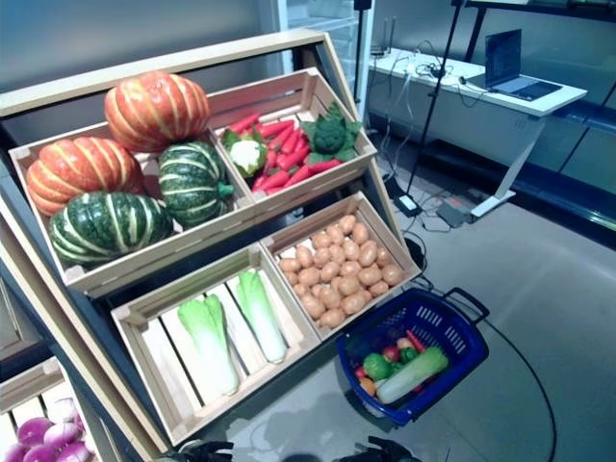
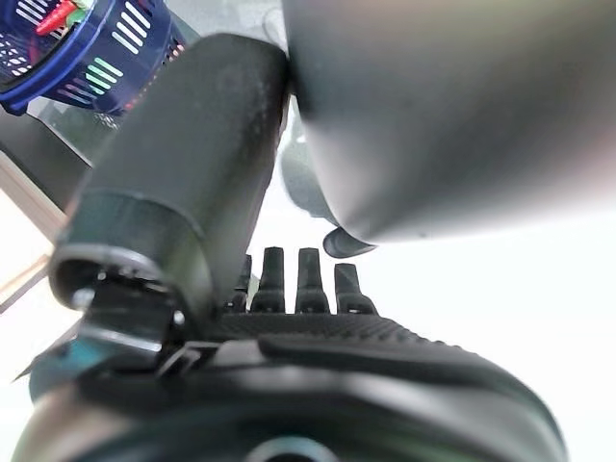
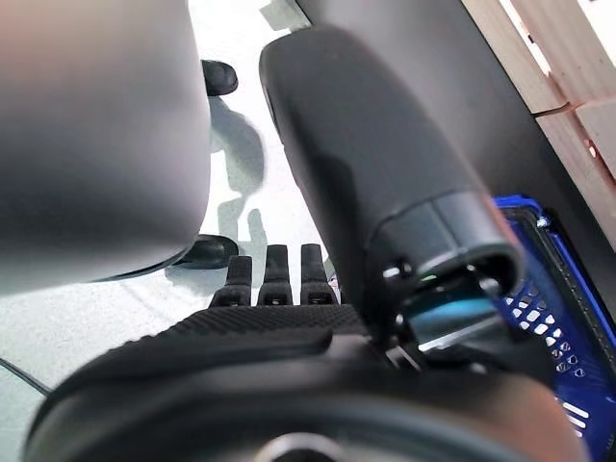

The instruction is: Put vegetables into the basket

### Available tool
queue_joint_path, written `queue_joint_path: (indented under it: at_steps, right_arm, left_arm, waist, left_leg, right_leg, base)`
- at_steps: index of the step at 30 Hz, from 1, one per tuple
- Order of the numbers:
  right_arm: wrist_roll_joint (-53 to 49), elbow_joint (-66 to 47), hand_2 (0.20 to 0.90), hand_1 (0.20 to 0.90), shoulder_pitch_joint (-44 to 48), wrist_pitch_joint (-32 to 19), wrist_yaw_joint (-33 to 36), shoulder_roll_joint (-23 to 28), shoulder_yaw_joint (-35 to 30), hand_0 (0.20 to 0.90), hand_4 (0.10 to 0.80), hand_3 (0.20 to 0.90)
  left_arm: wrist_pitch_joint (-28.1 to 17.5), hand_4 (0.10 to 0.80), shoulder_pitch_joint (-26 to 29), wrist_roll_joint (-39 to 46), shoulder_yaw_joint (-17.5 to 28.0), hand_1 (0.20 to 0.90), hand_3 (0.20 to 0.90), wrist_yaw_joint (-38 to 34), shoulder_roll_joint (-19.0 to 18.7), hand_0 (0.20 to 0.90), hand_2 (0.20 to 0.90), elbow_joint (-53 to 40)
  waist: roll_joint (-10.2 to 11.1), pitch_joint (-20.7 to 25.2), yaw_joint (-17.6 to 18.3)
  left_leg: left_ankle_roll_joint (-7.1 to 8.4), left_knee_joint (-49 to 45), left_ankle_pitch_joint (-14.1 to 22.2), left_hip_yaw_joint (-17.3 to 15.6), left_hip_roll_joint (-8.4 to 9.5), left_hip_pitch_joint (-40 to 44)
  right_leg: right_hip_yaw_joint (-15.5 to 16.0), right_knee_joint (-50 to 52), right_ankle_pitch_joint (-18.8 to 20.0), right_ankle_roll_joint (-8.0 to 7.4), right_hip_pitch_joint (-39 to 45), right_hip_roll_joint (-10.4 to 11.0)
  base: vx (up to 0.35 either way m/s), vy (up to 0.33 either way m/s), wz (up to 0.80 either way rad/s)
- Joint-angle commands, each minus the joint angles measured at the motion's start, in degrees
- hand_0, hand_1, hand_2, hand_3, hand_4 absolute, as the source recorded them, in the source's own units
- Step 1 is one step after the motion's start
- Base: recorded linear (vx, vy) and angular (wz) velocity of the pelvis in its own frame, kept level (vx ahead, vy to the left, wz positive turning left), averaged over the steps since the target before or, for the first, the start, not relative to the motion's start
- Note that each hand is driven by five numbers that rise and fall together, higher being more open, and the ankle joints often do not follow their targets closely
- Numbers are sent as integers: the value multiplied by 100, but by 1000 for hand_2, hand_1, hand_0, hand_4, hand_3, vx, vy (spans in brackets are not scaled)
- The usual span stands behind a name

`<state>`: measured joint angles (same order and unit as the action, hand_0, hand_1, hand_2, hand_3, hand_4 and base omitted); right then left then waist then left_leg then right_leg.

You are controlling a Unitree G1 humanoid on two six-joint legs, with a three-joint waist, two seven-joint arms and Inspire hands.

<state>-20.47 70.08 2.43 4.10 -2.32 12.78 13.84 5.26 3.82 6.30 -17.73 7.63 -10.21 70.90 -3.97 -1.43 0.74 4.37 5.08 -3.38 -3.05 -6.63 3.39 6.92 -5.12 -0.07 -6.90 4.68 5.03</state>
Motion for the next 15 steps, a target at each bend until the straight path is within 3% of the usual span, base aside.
queue_joint_path:
  at_steps: [1, 8, 11, 12, 15]
  right_arm:
    - [141, 309, 900, 900, 308, -313, -216, -179, 37, 900, 800, 900]
    - [91, 329, 900, 900, 323, -277, -194, -189, 64, 900, 800, 900]
    - [57, 346, 900, 900, 326, -261, -184, -195, 90, 900, 800, 900]
    - [58, 317, 900, 900, 310, -221, -190, -168, 108, 900, 800, 900]
    - [30, 247, 900, 900, 299, -172, -217, -92, 146, 900, 800, 900]
  left_arm:
    - [-83, 800, 397, -225, -201, 900, 900, 84, -63, 900, 900, 372]
    - [-65, 800, 398, -297, -168, 900, 900, -54, -59, 900, 900, 407]
    - [-410, 800, 421, -379, -199, 900, 900, -190, -61, 900, 900, 390]
    - [-861, 800, 465, -563, -280, 900, 900, -214, -91, 900, 900, 254]
    - [-953, 800, 548, -376, -484, 900, 900, -267, -211, 900, 900, -176]
  waist:
    - [368, -177, -60]
    - [371, -162, -65]
    - [371, -155, -62]
    - [367, -151, -47]
    - [339, -173, -27]
  left_leg:
    - [-268, -8, 227, 157, 262, -30]
    - [-279, -8, 239, 162, 276, -22]
    - [-273, -8, 245, 162, 275, -11]
    - [-273, -8, 253, 155, 279, -1]
    - [-268, -8, 255, 146, 288, 4]
  right_leg:
    - [32, 141, 194, 76, -168, 338]
    - [33, 121, 195, 79, -153, 336]
    - [35, 118, 190, 76, -143, 336]
    - [24, 116, 188, 68, -137, 328]
    - [-1, 125, 181, 58, -141, 323]
  base:
    - [0, 0, 0]
    - [0, 0, 0]
    - [13, -3, 0]
    - [35, -6, 0]
    - [13, -1, 0]
